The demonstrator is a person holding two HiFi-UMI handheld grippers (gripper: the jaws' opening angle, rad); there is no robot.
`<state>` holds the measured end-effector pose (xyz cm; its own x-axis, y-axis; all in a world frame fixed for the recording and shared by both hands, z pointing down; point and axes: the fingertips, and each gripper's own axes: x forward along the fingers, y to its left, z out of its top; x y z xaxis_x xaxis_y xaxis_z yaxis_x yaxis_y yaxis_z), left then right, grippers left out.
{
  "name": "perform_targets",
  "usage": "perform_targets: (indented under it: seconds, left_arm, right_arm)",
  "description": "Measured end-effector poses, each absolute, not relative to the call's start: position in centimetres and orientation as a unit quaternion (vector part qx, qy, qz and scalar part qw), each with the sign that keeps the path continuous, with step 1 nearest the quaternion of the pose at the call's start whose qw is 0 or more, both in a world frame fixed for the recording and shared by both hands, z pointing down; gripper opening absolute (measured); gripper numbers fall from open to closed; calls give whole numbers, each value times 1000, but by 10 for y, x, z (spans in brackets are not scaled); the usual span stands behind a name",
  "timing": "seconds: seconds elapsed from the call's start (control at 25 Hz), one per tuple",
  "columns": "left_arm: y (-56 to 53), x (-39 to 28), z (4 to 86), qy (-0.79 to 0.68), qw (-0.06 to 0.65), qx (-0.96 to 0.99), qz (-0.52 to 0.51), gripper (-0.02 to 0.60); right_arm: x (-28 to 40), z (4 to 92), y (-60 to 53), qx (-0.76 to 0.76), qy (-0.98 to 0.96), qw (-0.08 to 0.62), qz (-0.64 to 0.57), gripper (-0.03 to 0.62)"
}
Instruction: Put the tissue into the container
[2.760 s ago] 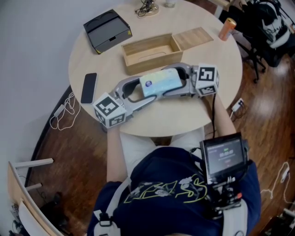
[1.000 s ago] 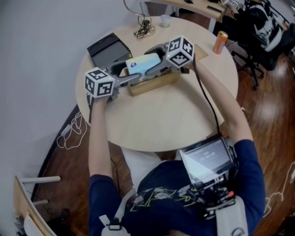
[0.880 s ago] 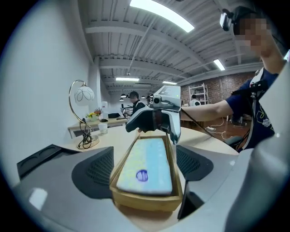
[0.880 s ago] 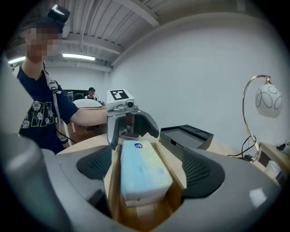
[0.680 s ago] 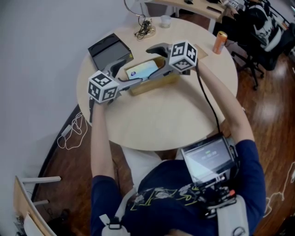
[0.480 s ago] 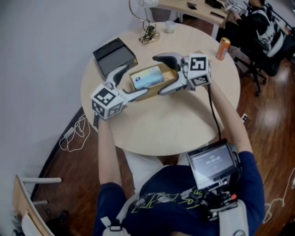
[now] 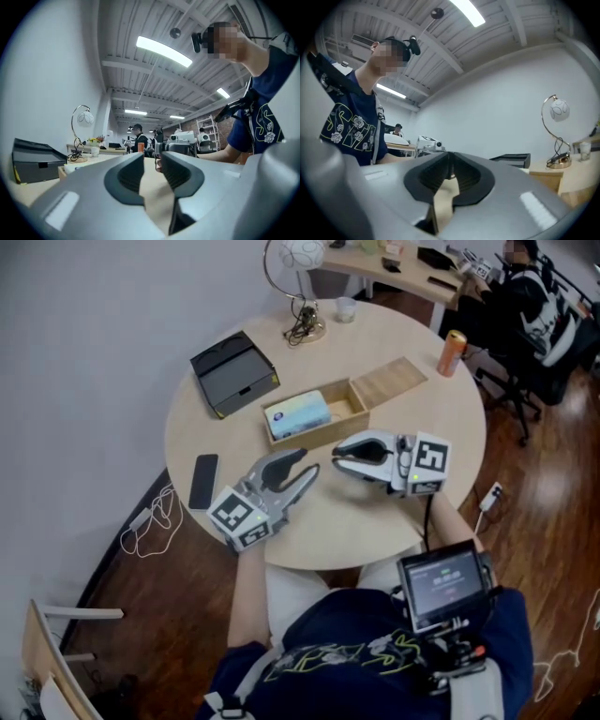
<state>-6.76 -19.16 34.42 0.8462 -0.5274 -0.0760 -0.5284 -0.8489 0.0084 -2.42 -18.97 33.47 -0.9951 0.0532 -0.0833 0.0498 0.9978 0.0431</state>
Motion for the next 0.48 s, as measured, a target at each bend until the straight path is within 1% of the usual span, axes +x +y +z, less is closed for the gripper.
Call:
perform_targets:
  seconds: [0.04,0.08,0.16,0.24,0.32,0.4,0.48]
  left_arm:
    - [-189,-72,346,276,-2,-960,51,67]
    - [-187,-75,350,277,-10,-959,56,4]
    - [-186,-77,362,274,-26,-960,49,3]
    - [-184,-74,371,273,-40,-960,43,3]
    - [-181,-67,379,271,-40,-961,27,3]
    - [-179,-56,389,270,-28,-963,-6,4]
    - [-179,-45,401,257,-33,-965,-44,5]
  right_arm:
    - [-22,342,-195,8,999,38,2,6]
    - [-20,349,-201,-8,999,32,-20,6]
    - [-18,363,-209,-25,997,27,-68,6]
    - [-18,370,-208,-27,995,26,-89,6]
    - [-21,383,-202,-33,996,5,-80,6]
    - [-26,397,-196,-38,997,-33,-53,6]
    - [-31,409,-194,-44,996,-66,-35,6]
